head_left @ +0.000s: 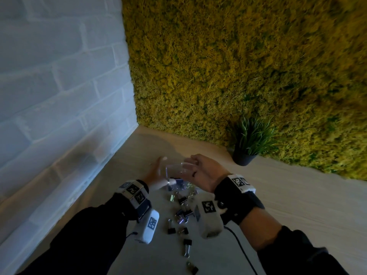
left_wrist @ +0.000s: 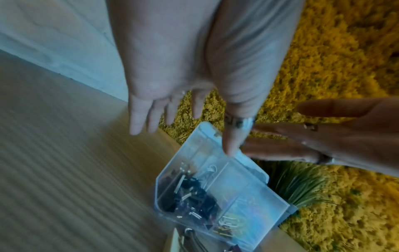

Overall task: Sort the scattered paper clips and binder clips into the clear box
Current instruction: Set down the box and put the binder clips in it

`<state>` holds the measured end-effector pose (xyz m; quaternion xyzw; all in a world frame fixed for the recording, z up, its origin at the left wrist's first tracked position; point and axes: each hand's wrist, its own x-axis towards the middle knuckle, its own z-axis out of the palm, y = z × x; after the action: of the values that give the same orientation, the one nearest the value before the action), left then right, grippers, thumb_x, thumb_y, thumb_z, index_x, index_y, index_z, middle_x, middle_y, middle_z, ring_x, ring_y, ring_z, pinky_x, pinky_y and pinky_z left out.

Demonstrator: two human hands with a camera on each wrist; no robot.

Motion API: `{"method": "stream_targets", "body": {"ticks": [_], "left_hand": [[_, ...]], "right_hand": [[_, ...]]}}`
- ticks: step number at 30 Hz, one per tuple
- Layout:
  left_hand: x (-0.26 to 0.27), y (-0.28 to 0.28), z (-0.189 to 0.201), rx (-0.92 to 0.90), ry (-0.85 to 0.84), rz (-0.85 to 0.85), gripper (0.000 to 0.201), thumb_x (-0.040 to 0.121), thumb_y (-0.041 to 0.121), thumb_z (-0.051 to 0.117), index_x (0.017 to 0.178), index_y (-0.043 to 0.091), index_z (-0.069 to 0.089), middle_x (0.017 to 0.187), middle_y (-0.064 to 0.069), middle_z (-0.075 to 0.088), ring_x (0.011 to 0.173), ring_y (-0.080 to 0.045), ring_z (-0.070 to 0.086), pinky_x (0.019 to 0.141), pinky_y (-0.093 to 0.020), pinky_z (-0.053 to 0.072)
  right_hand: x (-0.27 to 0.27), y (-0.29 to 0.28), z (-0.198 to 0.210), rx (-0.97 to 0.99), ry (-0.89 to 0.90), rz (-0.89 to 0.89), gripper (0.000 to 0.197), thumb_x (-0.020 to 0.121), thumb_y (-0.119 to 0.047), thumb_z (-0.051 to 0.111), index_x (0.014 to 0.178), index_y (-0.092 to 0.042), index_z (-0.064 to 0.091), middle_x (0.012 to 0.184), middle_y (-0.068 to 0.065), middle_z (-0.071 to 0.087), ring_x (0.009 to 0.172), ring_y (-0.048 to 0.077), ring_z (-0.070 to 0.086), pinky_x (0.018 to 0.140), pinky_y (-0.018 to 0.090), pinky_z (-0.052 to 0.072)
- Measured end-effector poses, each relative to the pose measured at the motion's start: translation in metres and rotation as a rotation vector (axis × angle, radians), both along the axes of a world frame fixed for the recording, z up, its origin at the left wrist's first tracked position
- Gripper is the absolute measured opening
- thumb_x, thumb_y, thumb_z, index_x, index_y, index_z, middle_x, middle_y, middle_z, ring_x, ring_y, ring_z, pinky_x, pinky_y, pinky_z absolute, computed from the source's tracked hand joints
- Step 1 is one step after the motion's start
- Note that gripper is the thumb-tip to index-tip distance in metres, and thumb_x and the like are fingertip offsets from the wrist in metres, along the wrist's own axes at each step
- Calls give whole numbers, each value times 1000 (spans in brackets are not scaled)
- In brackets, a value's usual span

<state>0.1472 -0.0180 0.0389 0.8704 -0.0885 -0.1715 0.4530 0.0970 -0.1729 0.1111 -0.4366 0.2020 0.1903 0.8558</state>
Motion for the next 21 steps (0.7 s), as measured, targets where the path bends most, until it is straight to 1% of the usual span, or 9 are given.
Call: {"method": "stream_targets", "body": {"ticks": [2, 3, 5, 7, 9, 11, 14, 18, 21], "left_hand": [[-10, 8, 3, -55, -197, 190, 44, 74, 15, 65, 113, 9, 45, 115, -13, 48, 102, -25, 48, 80, -29, 37], [-17, 13, 3, -58, -313, 228, 29, 71, 16, 60, 96, 9, 46, 97, -11, 50, 85, -22, 48, 72, -28, 36], [-33, 19, -1, -19, -384, 106, 16, 72, 8, 57, 76, 17, 44, 73, -2, 47, 66, -16, 43, 64, -28, 34], [-52, 18, -9, 151, -353, -161, 13, 76, 7, 56, 83, 18, 56, 84, -3, 56, 79, -17, 51, 73, -28, 41], [-63, 12, -17, 362, -344, -390, 36, 82, 6, 53, 118, 11, 54, 122, -7, 52, 115, -20, 47, 97, -27, 39], [-65, 0, -19, 462, -303, -540, 65, 82, -5, 49, 142, 13, 30, 149, -4, 28, 137, -19, 27, 110, -26, 29], [-62, -13, -18, 598, -248, -677, 83, 82, -12, 45, 150, 17, 8, 159, -2, 2, 146, -20, 10, 117, -30, 20], [-61, -8, -24, 623, -253, -650, 69, 86, -15, 36, 147, 16, 23, 157, -5, 17, 144, -20, 18, 116, -28, 21], [-65, -4, -24, 602, -287, -569, 51, 91, -7, 38, 138, 12, 41, 147, -9, 34, 134, -20, 35, 102, -23, 31]], "right_hand": [[-11, -18, -1, -174, -77, 107, 26, 98, -18, 35, 101, -3, 57, 87, 11, 67, 66, 22, 68, 60, 30, 57], [-17, -27, -3, -331, -123, 197, 27, 97, -21, 38, 99, -8, 62, 90, 8, 68, 73, 22, 67, 65, 30, 55], [-27, -42, -15, -806, -215, 477, 29, 98, -24, 40, 92, -13, 66, 91, 6, 69, 76, 20, 64, 70, 30, 51], [-32, -53, -37, -1372, -348, 801, 30, 99, -23, 39, 106, -9, 65, 110, 14, 64, 96, 27, 62, 83, 32, 48], [-39, -52, -59, -1667, -466, 943, 35, 95, -22, 45, 126, -9, 55, 134, 14, 51, 121, 27, 50, 103, 33, 39], [-44, -45, -79, -1731, -563, 982, 53, 90, -26, 54, 139, -13, 39, 151, 9, 30, 135, 25, 33, 113, 34, 28], [-44, -36, -97, -1792, -592, 1043, 80, 82, -40, 63, 147, -20, 22, 159, 6, 3, 141, 28, 19, 116, 42, 26], [-46, -41, -101, -1750, -552, 1012, 69, 81, -32, 67, 141, -16, 37, 150, 8, 26, 133, 31, 30, 113, 38, 29], [-54, -47, -101, -1723, -522, 948, 59, 77, -29, 71, 129, -12, 50, 140, 8, 35, 126, 30, 36, 107, 33, 31]]}}
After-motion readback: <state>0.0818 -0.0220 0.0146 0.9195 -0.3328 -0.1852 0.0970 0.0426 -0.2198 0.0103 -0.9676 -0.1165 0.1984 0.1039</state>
